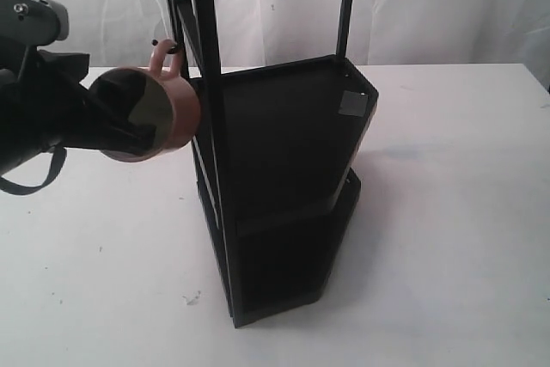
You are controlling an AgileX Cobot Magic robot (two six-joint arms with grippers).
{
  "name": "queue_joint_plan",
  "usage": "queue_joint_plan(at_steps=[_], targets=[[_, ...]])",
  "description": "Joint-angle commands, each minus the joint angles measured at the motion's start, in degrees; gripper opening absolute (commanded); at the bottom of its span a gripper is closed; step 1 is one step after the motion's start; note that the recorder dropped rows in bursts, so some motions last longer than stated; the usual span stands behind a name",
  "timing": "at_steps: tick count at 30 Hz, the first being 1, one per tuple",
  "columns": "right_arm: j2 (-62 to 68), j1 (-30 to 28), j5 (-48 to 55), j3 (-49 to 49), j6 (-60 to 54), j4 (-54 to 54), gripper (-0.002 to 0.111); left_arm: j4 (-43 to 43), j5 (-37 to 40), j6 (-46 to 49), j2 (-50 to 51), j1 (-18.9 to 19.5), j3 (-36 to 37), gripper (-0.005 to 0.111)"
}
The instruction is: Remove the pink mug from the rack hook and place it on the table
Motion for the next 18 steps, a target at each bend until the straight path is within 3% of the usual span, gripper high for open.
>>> queue_joint_plan(at_steps=[1, 18], targets=[[-0.35, -0.52, -0.34, 0.31, 0.06, -0.38, 0.0, -1.59, 0.14, 1.75, 1.76, -0.35, -0.25, 0.063], [-0.35, -0.52, -0.33, 0.31, 0.06, -0.38, 0.0, -1.59, -0.25, 0.87, 3.58, -0.35, -0.25, 0.063]])
